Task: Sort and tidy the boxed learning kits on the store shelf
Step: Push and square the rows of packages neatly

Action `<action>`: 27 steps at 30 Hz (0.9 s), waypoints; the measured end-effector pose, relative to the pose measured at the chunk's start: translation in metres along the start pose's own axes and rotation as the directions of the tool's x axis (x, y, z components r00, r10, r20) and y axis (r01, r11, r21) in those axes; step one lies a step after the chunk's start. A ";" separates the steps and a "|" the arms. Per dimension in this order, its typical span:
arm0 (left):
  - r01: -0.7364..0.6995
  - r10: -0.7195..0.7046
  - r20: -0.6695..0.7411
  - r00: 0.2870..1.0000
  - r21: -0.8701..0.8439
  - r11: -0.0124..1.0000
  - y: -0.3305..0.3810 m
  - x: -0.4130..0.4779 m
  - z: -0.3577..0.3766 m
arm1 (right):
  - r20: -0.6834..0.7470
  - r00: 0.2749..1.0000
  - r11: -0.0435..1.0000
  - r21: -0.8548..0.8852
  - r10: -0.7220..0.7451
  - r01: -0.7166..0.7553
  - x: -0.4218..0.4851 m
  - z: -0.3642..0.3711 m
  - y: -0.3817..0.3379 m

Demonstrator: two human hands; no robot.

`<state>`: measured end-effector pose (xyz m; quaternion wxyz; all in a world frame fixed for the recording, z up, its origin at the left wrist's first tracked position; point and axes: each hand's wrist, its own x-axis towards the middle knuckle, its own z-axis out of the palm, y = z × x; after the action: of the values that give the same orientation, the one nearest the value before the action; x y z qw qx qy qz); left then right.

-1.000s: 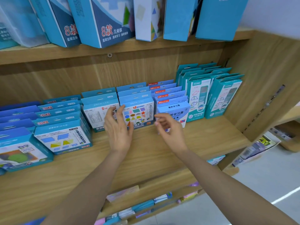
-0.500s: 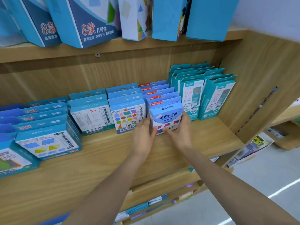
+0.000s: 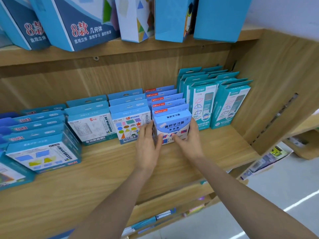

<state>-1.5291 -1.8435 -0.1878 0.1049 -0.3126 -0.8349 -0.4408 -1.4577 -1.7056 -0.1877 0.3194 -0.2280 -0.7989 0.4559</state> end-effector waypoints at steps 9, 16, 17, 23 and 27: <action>0.130 -0.130 -0.101 0.986 -0.010 0.992 0.019 -0.007 0.013 | 0.148 0.989 0.998 0.050 0.014 -0.022 0.018 -0.015 0.007; 0.180 -0.188 -0.163 0.968 -0.063 0.982 0.028 -0.012 0.017 | 0.145 0.985 0.991 0.109 -0.096 0.080 0.017 -0.016 0.007; 0.185 -0.193 -0.157 0.969 -0.060 0.981 0.029 -0.012 0.018 | 0.150 0.984 0.991 0.114 -0.092 0.075 0.018 -0.016 0.007; 0.191 -0.198 -0.134 0.971 -0.066 0.979 0.029 -0.007 0.017 | 0.148 0.985 0.990 0.122 -0.092 0.074 0.020 -0.014 0.003; 0.113 -0.093 -0.195 0.976 0.093 0.989 0.032 -0.005 0.008 | 0.072 0.978 0.980 0.038 -0.197 0.195 0.015 -0.017 -0.002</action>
<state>-1.5045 -1.8258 -0.1736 0.1770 -0.2193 -0.8580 -0.4293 -1.4560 -1.6865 -0.1748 0.3360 -0.1259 -0.8217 0.4428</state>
